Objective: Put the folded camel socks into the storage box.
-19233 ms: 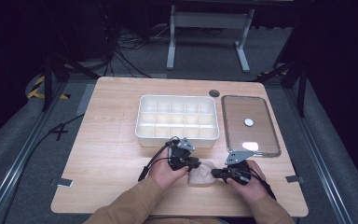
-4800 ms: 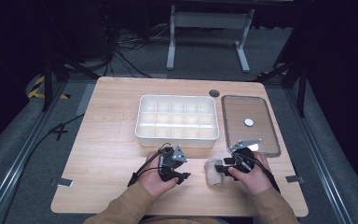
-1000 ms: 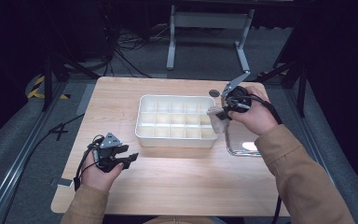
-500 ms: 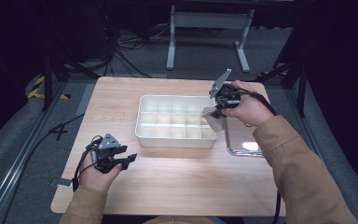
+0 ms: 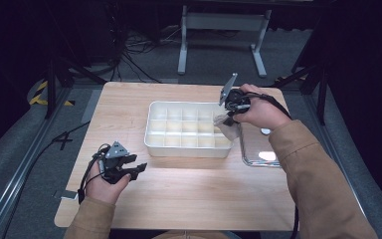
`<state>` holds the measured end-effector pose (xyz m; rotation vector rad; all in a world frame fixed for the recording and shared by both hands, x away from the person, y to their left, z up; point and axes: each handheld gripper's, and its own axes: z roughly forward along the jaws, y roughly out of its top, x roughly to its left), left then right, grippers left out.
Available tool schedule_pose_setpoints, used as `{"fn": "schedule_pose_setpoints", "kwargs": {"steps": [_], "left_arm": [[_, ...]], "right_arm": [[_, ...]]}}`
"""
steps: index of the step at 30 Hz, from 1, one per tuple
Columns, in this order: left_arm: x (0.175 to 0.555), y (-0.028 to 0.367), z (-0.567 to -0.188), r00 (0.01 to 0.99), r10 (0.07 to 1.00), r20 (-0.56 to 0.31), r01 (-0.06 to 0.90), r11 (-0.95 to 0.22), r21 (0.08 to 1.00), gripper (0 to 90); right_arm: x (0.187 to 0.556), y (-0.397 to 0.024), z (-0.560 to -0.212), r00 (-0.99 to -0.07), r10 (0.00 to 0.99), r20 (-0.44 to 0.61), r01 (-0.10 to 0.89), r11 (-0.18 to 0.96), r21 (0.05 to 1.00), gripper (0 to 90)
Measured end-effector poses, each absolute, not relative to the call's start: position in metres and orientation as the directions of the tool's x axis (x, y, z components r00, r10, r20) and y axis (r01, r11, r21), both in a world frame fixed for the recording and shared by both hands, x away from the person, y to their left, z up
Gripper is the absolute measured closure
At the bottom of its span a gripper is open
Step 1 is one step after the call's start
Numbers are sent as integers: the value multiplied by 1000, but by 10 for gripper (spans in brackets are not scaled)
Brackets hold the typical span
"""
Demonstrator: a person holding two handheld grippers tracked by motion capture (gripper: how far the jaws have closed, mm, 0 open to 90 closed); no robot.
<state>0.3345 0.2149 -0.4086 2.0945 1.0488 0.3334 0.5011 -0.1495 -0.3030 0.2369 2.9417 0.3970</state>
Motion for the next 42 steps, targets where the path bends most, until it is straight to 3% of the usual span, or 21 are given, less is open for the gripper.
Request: {"fn": "schedule_pose_setpoints", "kwargs": {"steps": [18,42], "left_arm": [[334,219,-409,618,780,-96,581,-371,724,498],[339,215,-410,632,771,-84,566,-385,729,499]], "right_arm": [[502,-128,-345,-980,112,-162,82,980,179,764],[503,-132,-386,-967,241,-85,225,960,167,747]]}}
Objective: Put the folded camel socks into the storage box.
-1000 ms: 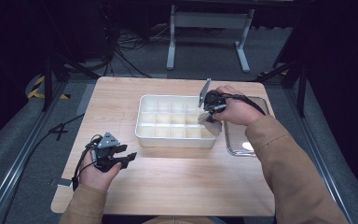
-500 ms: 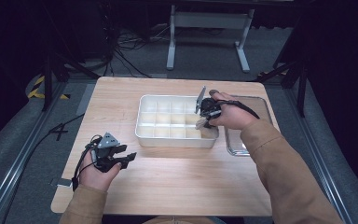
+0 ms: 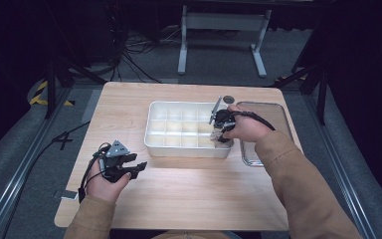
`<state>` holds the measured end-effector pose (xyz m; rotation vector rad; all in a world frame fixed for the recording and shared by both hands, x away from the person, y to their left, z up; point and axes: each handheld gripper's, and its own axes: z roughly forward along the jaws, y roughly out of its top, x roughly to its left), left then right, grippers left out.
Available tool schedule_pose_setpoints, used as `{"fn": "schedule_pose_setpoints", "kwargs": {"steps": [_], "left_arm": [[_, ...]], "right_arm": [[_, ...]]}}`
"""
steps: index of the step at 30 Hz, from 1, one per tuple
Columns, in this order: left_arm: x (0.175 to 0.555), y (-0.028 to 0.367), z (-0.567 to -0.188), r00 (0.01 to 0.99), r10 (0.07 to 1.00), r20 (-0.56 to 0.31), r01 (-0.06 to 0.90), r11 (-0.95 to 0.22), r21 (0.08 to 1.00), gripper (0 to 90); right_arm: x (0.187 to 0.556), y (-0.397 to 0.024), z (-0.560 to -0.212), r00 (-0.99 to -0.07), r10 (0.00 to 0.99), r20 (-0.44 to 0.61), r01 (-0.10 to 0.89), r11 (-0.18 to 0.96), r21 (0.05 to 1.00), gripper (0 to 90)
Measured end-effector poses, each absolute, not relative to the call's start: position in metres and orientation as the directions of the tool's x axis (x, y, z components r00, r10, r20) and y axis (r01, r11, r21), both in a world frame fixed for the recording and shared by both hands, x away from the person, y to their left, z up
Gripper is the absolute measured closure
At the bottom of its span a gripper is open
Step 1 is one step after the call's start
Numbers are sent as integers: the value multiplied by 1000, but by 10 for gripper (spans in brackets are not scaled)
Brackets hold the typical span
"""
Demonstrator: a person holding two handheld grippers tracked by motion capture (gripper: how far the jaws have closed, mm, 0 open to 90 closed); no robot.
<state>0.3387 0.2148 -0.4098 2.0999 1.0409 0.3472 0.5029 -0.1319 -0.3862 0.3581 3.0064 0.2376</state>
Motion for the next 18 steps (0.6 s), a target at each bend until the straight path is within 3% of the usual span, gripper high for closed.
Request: {"fn": "schedule_pose_setpoints", "kwargs": {"steps": [18], "left_arm": [[340,212,-411,635,768,-87,571,-391,722,499]], "right_arm": [[501,-131,-415,-962,269,-51,263,960,101,749]]}}
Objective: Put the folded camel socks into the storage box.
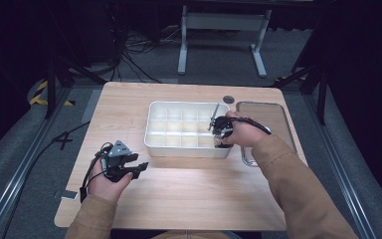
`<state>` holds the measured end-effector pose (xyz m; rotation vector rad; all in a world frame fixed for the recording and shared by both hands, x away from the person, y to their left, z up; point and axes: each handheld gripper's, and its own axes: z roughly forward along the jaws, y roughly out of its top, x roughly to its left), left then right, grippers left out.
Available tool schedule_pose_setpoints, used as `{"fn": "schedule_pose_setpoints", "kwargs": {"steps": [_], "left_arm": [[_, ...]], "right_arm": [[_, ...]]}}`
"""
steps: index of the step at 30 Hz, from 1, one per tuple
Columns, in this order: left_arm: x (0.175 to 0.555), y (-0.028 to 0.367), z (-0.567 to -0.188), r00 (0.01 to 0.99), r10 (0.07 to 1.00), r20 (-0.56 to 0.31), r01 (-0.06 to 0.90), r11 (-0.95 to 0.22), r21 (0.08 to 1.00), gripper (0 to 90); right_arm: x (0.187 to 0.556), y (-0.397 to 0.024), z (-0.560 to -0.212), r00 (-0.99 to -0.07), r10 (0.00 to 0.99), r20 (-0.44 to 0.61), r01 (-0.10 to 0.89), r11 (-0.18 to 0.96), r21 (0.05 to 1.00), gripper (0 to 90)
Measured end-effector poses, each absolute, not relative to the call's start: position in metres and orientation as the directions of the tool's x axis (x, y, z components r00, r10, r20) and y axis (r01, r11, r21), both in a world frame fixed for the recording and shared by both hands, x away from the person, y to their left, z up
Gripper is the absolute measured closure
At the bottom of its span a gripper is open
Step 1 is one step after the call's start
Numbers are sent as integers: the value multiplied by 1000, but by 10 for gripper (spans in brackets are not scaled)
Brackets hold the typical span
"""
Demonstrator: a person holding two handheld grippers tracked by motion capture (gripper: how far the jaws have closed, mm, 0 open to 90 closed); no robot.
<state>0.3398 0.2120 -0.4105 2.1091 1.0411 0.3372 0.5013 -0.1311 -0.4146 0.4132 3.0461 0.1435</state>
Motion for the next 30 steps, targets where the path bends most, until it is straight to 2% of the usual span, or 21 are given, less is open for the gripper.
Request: {"fn": "schedule_pose_setpoints", "kwargs": {"steps": [9,19,30], "left_arm": [[341,212,-411,636,766,-89,571,-390,722,498],[343,211,-412,636,766,-92,572,-388,722,498],[346,209,-410,647,757,-87,560,-395,728,498]], "right_arm": [[503,-132,-419,-958,284,-39,279,955,101,746],[505,-142,-404,-932,363,25,361,917,172,590],[498,-154,-367,-922,388,-3,372,886,275,598]]}}
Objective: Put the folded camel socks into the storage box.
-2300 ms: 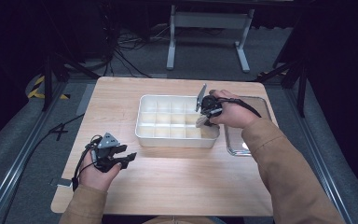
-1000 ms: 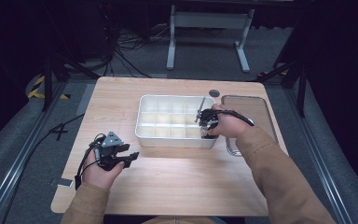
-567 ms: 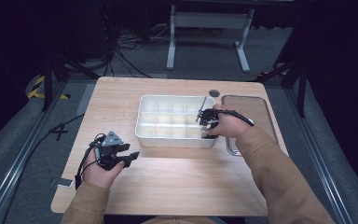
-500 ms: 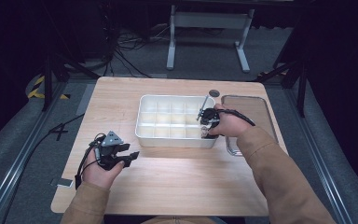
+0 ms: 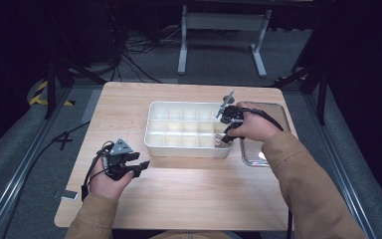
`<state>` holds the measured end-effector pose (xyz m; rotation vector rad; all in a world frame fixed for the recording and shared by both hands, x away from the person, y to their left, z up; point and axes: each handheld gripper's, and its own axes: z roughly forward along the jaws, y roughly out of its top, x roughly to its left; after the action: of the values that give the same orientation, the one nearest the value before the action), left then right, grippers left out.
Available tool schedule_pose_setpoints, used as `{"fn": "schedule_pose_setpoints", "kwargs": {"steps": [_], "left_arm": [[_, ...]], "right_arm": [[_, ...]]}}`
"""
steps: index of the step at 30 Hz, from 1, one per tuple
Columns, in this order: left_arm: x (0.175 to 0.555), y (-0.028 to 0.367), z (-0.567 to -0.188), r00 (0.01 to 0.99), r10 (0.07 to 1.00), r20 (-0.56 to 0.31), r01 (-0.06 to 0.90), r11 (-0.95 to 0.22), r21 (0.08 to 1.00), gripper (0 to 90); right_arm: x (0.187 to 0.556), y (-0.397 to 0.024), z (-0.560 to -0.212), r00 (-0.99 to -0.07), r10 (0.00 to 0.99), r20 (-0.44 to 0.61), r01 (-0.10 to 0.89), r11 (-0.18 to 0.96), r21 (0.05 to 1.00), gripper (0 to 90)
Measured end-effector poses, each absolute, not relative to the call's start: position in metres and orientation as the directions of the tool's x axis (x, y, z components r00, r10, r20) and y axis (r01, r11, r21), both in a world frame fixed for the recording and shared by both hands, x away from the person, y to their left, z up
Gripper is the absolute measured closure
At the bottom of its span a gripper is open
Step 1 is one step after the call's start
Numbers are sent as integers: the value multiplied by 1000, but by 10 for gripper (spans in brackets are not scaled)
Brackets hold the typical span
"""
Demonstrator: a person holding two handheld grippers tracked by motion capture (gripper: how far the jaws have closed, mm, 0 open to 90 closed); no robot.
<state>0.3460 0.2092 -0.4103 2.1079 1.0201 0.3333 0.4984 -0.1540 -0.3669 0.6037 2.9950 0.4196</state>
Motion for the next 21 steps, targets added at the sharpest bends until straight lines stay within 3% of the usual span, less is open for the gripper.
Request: {"fn": "schedule_pose_setpoints", "kwargs": {"steps": [13,21], "left_arm": [[345,217,-408,624,775,-104,572,-361,736,498],[344,218,-407,620,777,-108,575,-357,736,498]], "right_arm": [[465,-172,-322,-872,488,-39,416,781,466,576],[450,-189,-311,-842,538,-44,440,732,521,549]]}}
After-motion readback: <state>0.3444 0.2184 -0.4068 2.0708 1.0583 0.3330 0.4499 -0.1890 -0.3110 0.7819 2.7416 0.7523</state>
